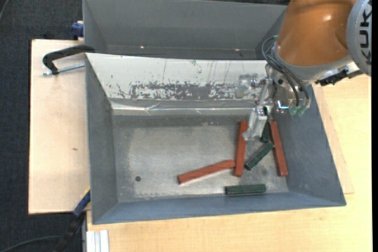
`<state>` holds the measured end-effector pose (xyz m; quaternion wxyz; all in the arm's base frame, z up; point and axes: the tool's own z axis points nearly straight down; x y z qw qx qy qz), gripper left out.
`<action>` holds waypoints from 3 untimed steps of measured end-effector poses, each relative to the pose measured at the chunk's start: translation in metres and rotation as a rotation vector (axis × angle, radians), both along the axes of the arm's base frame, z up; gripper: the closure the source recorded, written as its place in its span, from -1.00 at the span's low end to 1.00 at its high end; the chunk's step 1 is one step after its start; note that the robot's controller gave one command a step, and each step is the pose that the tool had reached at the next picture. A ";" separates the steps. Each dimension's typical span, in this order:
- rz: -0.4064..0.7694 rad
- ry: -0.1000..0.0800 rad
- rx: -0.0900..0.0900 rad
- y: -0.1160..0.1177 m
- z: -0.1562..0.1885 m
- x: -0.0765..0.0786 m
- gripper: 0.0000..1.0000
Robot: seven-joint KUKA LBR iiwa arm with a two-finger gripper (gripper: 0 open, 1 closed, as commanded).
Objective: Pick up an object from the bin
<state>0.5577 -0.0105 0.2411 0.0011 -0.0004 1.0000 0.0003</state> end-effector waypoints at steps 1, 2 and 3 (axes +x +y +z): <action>-0.200 0.009 0.000 -0.043 -0.113 -0.021 -1.00; -0.129 0.007 0.002 0.006 -0.173 -0.014 -1.00; 0.075 0.005 0.001 0.022 -0.171 -0.062 -1.00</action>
Offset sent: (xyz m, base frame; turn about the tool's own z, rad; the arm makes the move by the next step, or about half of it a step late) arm -0.0195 -0.0423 -0.1108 0.1984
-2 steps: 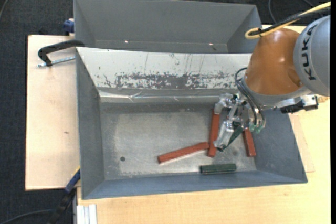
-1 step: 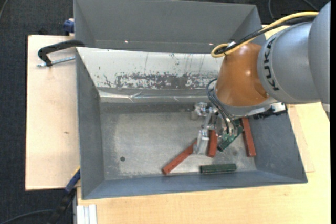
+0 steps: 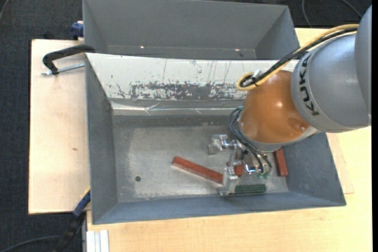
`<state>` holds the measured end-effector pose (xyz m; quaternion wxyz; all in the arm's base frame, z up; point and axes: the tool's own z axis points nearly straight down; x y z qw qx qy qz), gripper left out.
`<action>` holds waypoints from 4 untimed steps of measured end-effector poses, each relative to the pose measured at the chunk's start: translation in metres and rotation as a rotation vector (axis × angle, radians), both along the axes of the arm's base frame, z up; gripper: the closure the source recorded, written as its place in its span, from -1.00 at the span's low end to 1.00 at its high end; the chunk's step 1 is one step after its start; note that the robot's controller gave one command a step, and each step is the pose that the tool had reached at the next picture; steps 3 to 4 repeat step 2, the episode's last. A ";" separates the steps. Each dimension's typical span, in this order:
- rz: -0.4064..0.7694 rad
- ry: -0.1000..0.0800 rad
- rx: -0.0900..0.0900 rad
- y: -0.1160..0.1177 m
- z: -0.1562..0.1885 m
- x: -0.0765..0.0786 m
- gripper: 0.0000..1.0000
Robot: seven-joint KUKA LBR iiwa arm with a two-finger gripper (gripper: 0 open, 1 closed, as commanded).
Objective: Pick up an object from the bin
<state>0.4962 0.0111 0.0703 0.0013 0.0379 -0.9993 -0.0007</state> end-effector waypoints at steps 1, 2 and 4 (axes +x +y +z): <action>-0.001 -0.002 0.000 0.000 0.000 0.001 1.00; 0.001 -0.017 0.001 0.032 0.161 0.014 1.00; 0.001 -0.017 0.001 0.032 0.161 0.014 1.00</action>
Offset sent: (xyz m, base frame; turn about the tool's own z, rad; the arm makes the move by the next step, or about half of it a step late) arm 0.0000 0.0000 0.0000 0.0000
